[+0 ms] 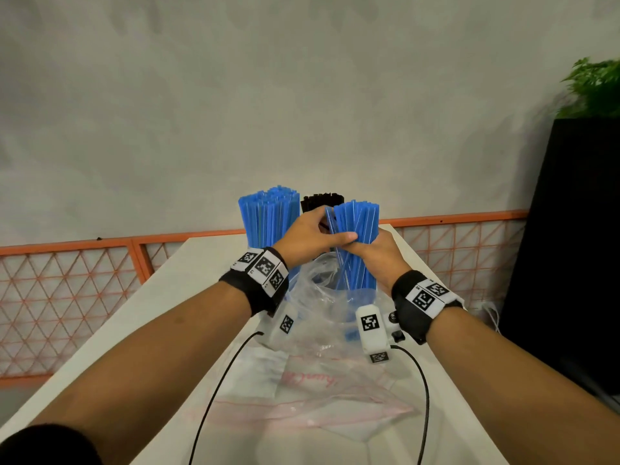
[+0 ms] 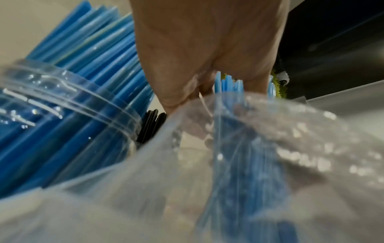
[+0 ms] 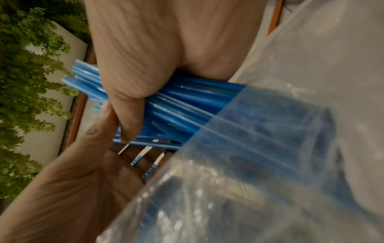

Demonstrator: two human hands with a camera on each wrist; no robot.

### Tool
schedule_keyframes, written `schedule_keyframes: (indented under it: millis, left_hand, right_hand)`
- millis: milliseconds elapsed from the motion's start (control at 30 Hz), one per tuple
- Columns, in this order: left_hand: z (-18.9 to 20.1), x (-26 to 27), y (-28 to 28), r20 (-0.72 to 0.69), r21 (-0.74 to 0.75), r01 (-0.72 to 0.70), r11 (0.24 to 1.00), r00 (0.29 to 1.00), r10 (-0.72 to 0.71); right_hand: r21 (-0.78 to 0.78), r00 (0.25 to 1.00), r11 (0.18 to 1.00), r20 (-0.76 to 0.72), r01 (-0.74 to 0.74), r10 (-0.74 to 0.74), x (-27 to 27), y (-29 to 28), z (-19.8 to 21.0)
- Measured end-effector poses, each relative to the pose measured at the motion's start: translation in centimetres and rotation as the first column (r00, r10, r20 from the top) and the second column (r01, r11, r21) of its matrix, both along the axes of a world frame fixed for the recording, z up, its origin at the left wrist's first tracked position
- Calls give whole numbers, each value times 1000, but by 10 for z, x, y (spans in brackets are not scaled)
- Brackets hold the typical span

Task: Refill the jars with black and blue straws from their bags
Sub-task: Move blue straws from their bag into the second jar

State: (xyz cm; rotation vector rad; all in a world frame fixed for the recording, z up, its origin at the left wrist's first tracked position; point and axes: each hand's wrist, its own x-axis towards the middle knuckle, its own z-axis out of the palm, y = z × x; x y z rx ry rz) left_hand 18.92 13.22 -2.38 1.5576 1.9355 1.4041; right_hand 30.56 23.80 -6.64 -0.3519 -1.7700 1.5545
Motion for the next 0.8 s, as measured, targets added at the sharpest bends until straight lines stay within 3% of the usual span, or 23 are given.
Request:
schedule_keyframes:
  millis: [200,800]
  left_hand:
    - [-4,7,7,119,85,34,996,992,-43]
    - [9,13,7,38,68,34,997,999,-37]
  right_hand:
    - [-22,1000,1000,-3,-16,16,4,4,0]
    - [-70,998,997,-60,29,-33,7,6,2]
